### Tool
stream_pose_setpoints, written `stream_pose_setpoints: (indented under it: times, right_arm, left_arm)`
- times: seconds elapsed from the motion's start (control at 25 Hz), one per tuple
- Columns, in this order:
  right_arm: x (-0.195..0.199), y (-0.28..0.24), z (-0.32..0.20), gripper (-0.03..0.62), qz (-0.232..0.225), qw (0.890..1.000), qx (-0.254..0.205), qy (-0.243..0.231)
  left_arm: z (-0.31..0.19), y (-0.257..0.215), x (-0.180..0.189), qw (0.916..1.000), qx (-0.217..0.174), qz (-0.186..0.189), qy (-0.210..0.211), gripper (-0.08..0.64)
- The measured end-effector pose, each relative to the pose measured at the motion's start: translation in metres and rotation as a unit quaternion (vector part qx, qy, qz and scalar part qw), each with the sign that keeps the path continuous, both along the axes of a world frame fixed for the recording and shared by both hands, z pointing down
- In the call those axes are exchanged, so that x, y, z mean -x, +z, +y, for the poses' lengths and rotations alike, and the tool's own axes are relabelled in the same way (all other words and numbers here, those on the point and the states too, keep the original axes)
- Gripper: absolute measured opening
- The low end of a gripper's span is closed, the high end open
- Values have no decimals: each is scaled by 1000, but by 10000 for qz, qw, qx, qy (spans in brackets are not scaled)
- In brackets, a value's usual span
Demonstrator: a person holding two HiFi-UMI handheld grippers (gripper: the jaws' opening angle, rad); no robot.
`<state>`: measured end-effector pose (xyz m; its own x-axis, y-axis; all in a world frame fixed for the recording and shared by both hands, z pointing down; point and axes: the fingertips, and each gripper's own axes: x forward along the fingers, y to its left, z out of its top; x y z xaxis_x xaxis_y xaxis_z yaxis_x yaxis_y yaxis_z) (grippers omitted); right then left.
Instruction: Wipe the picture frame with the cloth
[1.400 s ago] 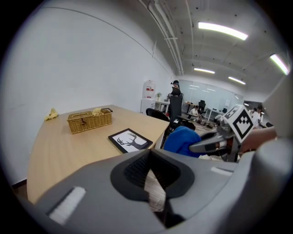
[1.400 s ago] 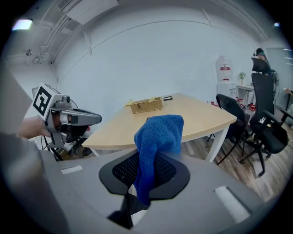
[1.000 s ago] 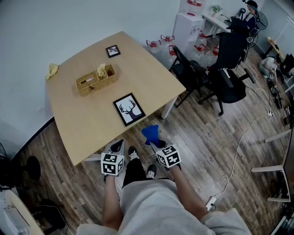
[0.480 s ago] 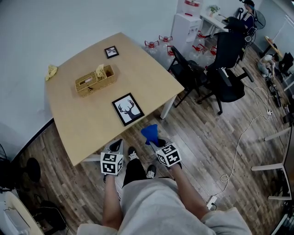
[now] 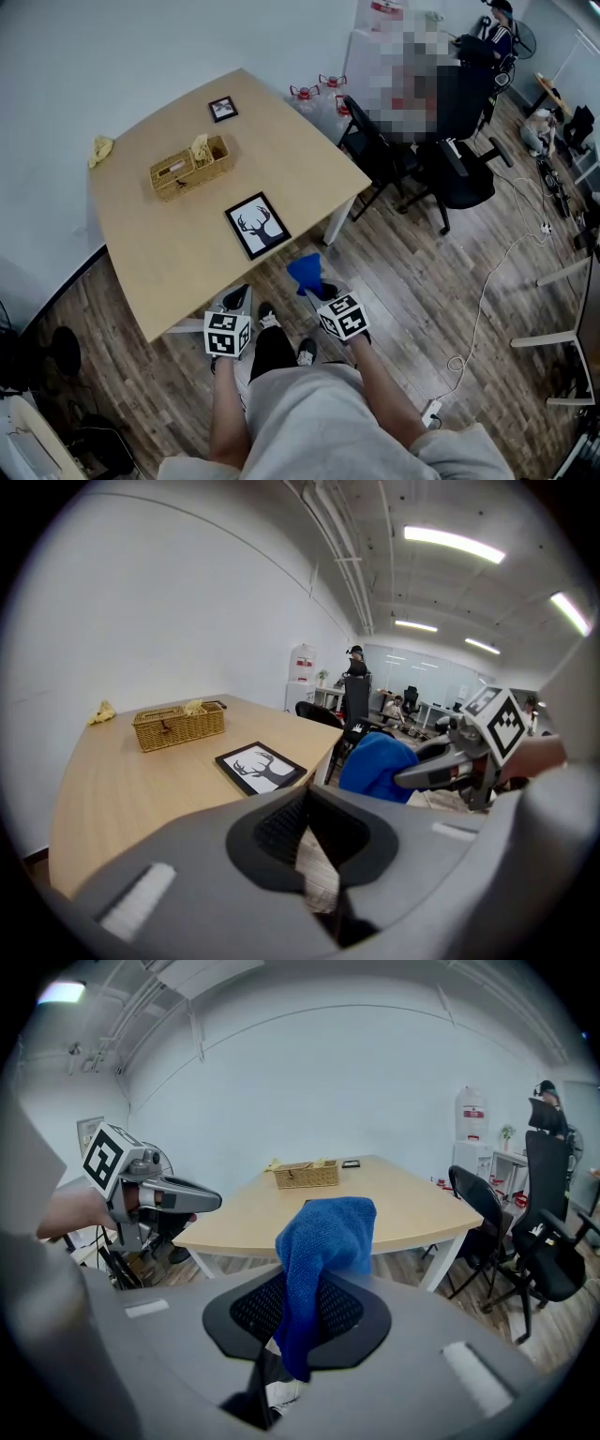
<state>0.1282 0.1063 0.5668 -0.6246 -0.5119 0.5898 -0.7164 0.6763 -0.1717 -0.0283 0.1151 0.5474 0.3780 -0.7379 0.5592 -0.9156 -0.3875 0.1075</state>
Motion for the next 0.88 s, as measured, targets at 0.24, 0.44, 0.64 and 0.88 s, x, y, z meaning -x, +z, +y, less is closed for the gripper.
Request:
stream_pose_setpoints:
  times: [0.24,0.44,0.64,0.88]
  right_arm:
    - [2,2,2,44,30,10000,63,-28]
    - [2,3,1,44,92,9999,83,-32]
    - [4,7,1,44,138,9998,114,-27]
    - [-3,7,3,44,55,9999,153,49]
  left_arm:
    - [1,1,-1,10000,26,7,23,52]
    - [1,0,0,10000,23,16,15,52]
    - [0,4,2,10000,46,16,33,52]
    - [3,5,-4,10000,49,48,26,52]
